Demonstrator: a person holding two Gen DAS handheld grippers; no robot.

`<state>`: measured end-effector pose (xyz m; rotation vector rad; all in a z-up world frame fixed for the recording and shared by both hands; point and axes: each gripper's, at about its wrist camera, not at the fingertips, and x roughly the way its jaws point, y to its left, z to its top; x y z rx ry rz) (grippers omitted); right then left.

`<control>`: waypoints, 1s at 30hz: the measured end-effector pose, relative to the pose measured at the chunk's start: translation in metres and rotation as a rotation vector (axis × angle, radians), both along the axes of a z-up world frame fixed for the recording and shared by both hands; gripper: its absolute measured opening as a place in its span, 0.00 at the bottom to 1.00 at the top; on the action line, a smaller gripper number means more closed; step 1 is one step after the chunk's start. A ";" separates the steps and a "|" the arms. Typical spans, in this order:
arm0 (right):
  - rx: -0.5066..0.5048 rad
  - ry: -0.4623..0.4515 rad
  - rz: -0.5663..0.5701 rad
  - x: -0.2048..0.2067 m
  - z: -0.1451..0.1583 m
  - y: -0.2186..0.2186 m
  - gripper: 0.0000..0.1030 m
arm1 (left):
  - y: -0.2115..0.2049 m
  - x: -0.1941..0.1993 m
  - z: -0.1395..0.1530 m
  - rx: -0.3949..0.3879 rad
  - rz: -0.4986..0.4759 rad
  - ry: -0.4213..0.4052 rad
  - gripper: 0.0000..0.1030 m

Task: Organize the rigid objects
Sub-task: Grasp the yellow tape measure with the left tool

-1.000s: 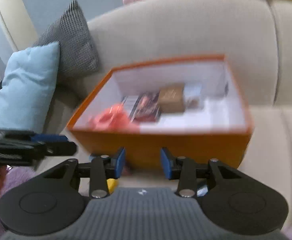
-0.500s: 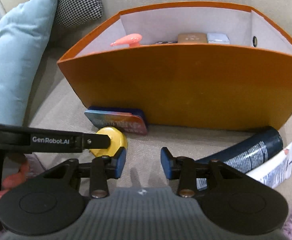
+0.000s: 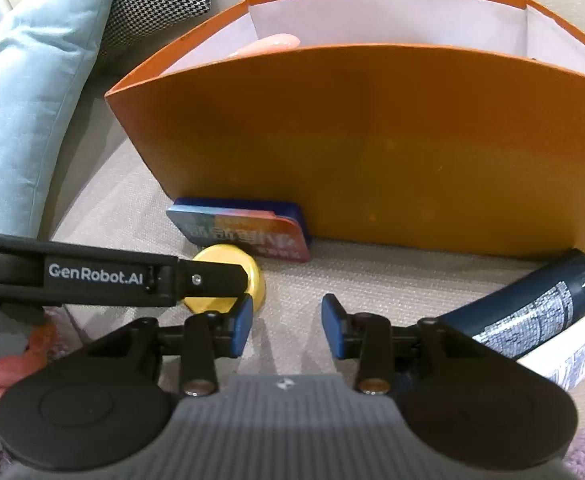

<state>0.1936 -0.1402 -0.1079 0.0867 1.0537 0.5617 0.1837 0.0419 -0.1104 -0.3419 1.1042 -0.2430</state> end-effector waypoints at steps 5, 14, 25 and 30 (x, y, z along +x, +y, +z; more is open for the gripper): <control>0.017 -0.009 0.002 -0.004 0.004 -0.004 0.39 | -0.002 -0.009 0.011 -0.014 -0.024 -0.041 0.29; -0.008 0.045 -0.020 -0.009 -0.002 -0.017 0.19 | -0.016 -0.023 0.022 -0.024 -0.086 -0.080 0.21; -0.033 -0.006 0.022 -0.011 0.003 -0.013 0.19 | -0.023 -0.017 0.015 -0.024 -0.085 -0.058 0.21; -0.094 -0.138 0.106 -0.012 0.022 -0.001 0.20 | 0.002 -0.028 0.033 -0.011 -0.004 -0.073 0.21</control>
